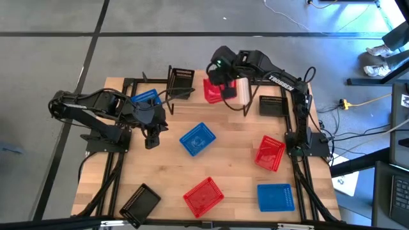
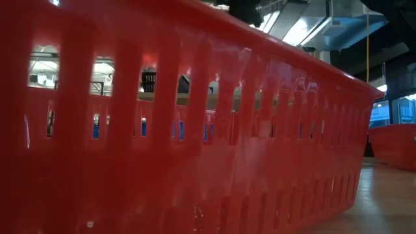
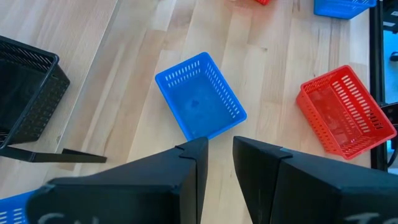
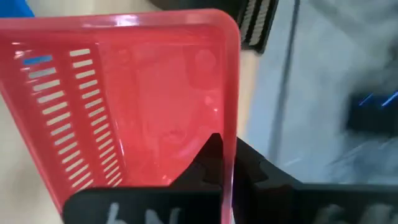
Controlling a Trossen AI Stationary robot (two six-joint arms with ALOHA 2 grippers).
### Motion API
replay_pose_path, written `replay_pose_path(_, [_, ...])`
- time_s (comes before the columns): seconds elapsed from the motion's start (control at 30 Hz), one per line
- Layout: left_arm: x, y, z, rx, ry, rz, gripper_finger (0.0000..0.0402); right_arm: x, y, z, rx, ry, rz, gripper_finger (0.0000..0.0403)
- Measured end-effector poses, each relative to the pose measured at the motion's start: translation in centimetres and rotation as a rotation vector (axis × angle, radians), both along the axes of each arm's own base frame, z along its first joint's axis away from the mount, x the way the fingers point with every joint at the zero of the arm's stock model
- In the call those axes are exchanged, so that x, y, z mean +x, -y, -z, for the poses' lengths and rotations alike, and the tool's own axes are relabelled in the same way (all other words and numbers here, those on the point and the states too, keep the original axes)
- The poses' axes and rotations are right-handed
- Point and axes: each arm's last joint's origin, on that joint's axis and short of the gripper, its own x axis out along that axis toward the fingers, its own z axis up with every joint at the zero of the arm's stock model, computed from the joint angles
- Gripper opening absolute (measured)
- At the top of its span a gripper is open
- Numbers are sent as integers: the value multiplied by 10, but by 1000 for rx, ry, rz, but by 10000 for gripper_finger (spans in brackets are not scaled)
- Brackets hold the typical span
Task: Stack baskets on shelf by color
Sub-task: Put the top red bin on the shelf
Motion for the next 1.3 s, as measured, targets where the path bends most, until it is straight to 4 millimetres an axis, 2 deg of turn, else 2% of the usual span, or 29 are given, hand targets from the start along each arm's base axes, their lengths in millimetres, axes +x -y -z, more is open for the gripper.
replay_pose_path(0.1, [0,0,0,0,0,0,66,3,5,-3,-103,-17,-142,0])
replay_pose_path(0.27, [0,0,0,-4,2,-8,66,5,7,-5,-162,-44,-391,0])
replay_pose_path(0.4, [0,-1,0,-3,7,-37,66,6,7,1,-220,-134,-545,0])
replay_pose_path(0.6, [1,-1,0,-7,13,-43,66,18,12,17,-296,-232,-703,0])
replay_pose_path(0.73, [1,-1,0,-7,14,-45,66,34,19,37,-324,-276,-751,0])
replay_pose_path(0.93, [1,-1,0,-22,17,-64,66,48,24,56,-330,-315,-772,0])
replay_pose_path(1.1, [0,-1,0,-34,19,-78,66,50,25,60,-327,-320,-776,3])
replay_pose_path(1.3, [0,-1,0,-33,18,-78,66,53,27,59,-307,-266,-713,30])
